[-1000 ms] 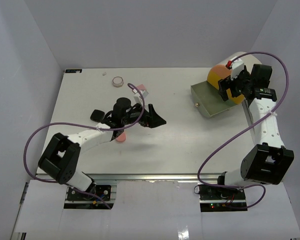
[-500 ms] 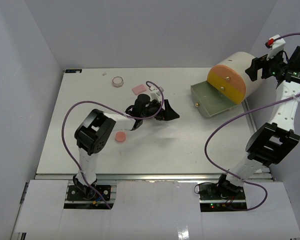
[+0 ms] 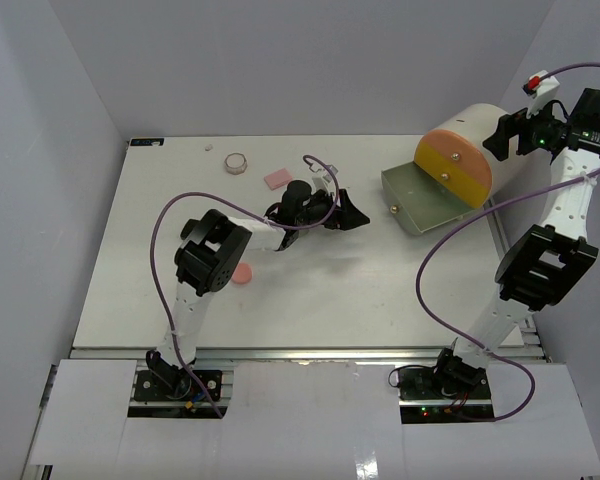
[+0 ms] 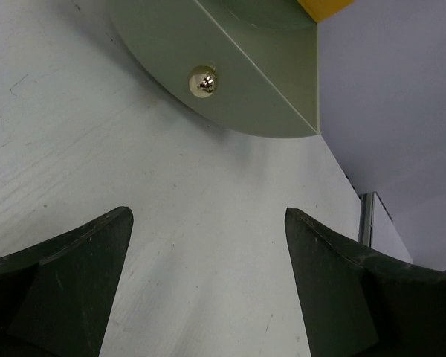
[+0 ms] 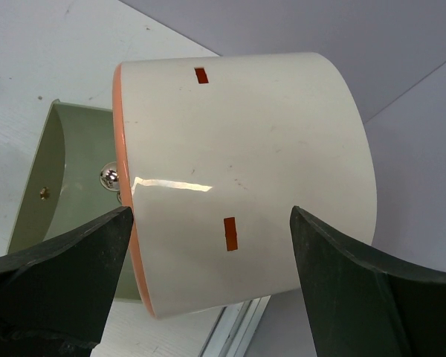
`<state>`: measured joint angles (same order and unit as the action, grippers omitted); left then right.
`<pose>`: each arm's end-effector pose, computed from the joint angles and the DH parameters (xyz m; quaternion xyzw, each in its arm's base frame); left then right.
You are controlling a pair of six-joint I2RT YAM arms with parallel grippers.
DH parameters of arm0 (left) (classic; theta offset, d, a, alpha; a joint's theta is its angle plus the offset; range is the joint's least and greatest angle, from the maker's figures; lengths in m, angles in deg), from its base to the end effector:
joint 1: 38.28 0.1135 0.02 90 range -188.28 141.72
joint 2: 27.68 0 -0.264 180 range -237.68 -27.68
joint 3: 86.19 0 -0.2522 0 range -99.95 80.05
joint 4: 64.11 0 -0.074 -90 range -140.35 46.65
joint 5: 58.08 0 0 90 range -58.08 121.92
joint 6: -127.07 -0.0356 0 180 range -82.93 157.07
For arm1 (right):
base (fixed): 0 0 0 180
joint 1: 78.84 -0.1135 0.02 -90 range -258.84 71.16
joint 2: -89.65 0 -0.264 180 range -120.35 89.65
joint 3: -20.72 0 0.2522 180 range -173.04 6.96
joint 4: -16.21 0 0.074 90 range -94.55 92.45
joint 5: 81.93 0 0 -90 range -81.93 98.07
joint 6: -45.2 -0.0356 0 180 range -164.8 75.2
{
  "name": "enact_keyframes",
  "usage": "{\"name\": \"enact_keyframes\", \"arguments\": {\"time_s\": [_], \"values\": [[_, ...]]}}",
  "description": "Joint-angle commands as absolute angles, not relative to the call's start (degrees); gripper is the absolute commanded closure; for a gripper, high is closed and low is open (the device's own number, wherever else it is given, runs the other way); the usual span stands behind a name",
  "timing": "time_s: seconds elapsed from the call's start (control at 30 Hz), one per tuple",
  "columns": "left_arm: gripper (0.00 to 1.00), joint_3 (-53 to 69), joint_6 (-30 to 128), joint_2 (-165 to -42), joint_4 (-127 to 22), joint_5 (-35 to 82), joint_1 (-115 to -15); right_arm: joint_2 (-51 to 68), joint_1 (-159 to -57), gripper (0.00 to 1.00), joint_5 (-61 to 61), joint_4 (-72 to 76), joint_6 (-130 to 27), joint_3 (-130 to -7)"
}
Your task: Organize the makeup
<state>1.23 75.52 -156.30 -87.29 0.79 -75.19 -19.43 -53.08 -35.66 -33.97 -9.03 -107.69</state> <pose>0.3812 -0.3093 0.1481 0.1572 0.7554 -0.5332 0.3471 0.3979 -0.1647 0.3953 -0.2535 0.7880 0.0440 0.5593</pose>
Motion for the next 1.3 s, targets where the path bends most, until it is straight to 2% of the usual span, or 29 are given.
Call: {"name": "enact_keyframes", "arguments": {"time_s": [0.0,0.67,0.93,1.1,1.27], "values": [[0.06,-1.7,75.4,-157.0,-89.7,-1.4,-75.8,-20.2,-53.1,0.08,-36.8,-34.5,-7.1,-108.0],[0.06,-3.0,76.0,-158.9,-90.2,-1.9,-76.4,-21.2,-53.2,0.09,-40.0,-35.7,-7.6,-103.1],[0.06,-3.6,76.3,-159.1,-90.1,-2.2,-76.7,-18.9,-53.3,0.06,-41.3,-35.7,-7.7,-99.5],[0.06,-4.2,76.2,-159.2,-89.7,-2.0,-77.1,-19.1,-53.3,0.01,-41.7,-35.7,-9.1,-99.1],[0.06,-5.8,76.2,-160.4,-88.9,-1.8,-77.3,-17.5,-53.5,0.08,-42.5,-35.7,-9.2,-97.4]]}}
